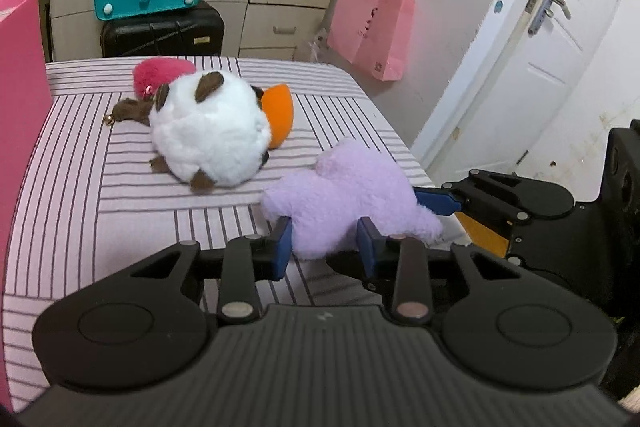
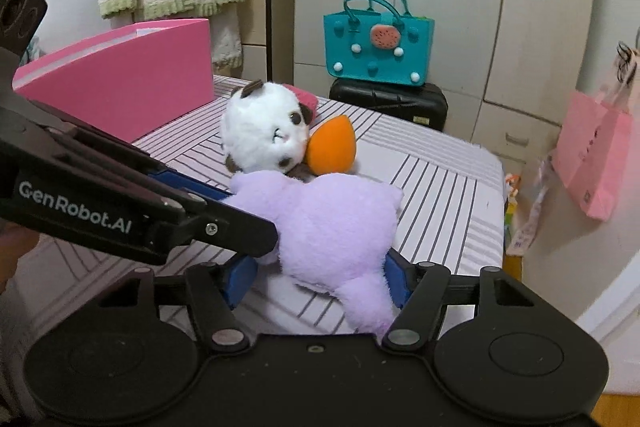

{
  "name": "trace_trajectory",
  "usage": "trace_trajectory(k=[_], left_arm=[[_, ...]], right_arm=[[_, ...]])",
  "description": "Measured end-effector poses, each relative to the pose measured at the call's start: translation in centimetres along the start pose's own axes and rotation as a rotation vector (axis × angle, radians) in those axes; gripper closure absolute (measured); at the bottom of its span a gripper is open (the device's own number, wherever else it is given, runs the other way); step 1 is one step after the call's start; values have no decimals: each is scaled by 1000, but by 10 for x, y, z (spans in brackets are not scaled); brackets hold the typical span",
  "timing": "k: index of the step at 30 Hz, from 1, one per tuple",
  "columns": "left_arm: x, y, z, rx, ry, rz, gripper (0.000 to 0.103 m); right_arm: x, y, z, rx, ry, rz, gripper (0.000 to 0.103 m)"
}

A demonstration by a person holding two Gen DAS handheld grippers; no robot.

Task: Organize soft objects
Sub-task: 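Lift the lilac plush with both grippers toward the pink box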

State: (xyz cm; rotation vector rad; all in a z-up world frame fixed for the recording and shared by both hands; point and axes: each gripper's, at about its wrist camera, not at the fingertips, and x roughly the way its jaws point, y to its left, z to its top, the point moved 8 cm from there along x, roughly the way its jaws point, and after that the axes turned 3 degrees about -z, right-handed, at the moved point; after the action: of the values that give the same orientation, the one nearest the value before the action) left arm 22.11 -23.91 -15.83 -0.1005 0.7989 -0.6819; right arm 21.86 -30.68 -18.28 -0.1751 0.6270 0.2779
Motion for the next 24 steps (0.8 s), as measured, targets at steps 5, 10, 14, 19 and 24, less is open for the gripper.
trace_trajectory(k=[5, 10, 14, 19, 24], left_arm=[[-15, -3, -12, 27, 34, 4, 70], [-32, -5, -21, 38, 58, 5, 70], [-47, -4, -27, 34, 79, -7, 70], [-67, -4, -35, 32, 101, -26, 70], [-89, -2, -42, 49, 123, -51, 70]], right_arm=[[-9, 12, -7, 65, 30, 0, 32], [-19, 31, -11, 55, 45, -15, 31], [-30, 43, -13, 60, 64, -18, 30], [-45, 60, -13, 61, 76, -19, 30], [-59, 77, -15, 65, 81, -2, 30]])
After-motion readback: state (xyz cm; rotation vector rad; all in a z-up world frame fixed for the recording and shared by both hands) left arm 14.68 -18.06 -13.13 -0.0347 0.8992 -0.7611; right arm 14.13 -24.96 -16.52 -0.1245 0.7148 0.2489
